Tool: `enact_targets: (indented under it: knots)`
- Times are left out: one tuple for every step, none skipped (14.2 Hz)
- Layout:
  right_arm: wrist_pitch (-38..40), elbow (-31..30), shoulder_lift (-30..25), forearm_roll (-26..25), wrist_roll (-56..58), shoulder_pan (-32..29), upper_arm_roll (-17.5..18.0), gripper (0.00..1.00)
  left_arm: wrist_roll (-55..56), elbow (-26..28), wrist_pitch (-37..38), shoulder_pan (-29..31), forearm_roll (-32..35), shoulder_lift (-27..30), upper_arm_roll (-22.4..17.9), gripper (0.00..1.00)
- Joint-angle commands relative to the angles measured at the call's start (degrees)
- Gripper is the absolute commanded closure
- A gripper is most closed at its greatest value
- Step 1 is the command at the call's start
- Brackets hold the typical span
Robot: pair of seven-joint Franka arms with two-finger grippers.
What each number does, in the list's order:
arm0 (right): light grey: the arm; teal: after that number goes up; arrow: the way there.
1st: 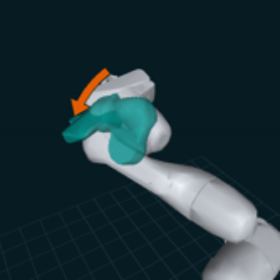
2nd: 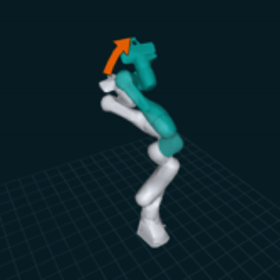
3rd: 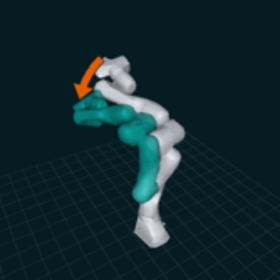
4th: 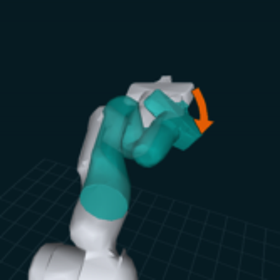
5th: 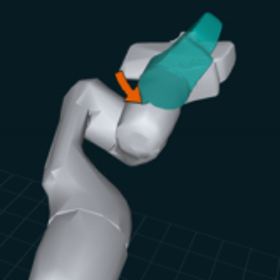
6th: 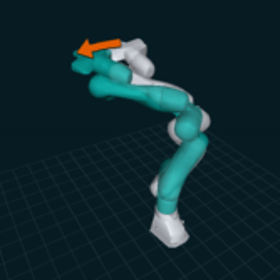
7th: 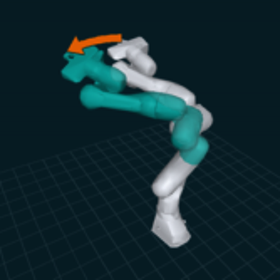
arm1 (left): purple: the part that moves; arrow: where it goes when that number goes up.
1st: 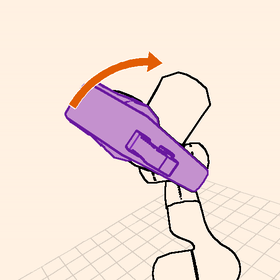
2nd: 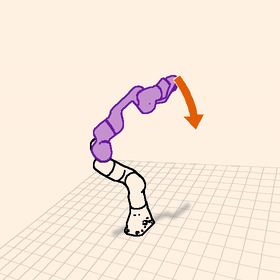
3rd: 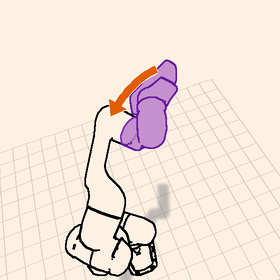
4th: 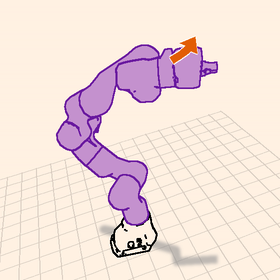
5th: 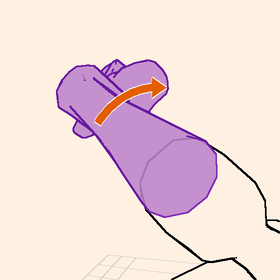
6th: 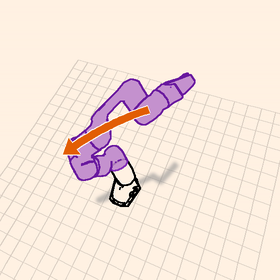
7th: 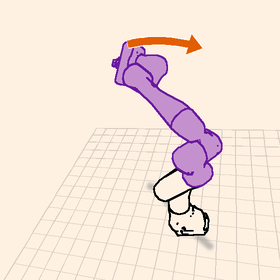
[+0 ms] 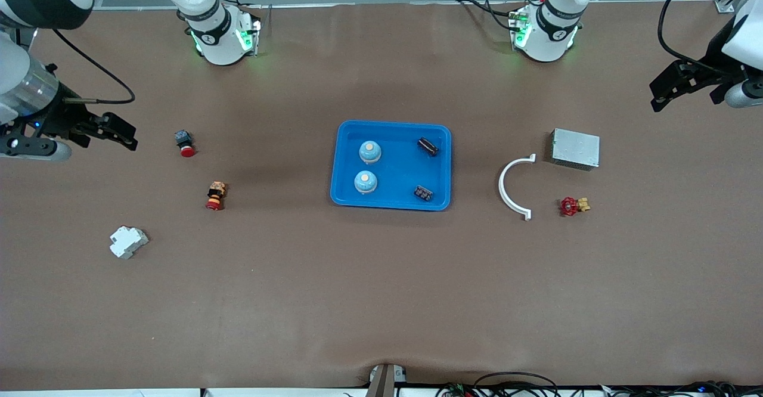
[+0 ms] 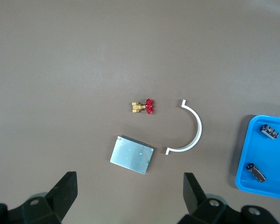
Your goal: Place electrolytic capacitor and blue bell in tray
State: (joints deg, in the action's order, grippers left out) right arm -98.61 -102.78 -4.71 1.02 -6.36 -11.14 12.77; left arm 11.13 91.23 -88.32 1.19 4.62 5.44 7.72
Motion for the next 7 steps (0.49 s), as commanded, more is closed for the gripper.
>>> enact_targets:
  knots:
    - [2.1, -1.0, -3.4, 2.1, 0.8, -1.2, 0.2, 0.0, -1.4, -1.0, 0.0, -0.2, -0.9, -0.5, 0.3, 0.0]
    - [2.1, -1.1, -3.6, 2.1, 0.8, -1.1, 0.2, 0.0, -1.5, -1.1, 0.0, -0.2, -1.3, -0.5, 0.3, 0.0]
    - [2.1, -1.1, -3.8, 2.1, 0.8, -1.1, 0.2, 0.0, -1.4, -1.2, 0.0, -0.2, -2.0, -0.5, 0.3, 0.0]
    - [2.0, -1.1, -3.8, 2.2, 0.8, -1.1, 0.2, 0.0, -1.5, -1.6, 0.0, -0.2, -2.2, -0.7, 0.3, 0.0]
    - [1.9, -1.0, -3.8, 2.3, 0.8, -1.0, 0.2, 0.0, -1.5, -1.6, 0.0, -0.2, -2.2, -0.9, 0.3, 0.0]
    - [1.9, -0.9, -3.7, 2.5, 0.8, -1.0, 0.2, 0.0, -1.5, -1.7, 0.3, -0.2, -2.1, -0.9, 0.3, 0.0]
    - [2.0, -0.7, -3.8, 2.6, 0.8, -1.0, 0.2, 0.0, -1.4, -1.6, 0.4, -0.2, -2.1, -1.0, 0.5, 0.0]
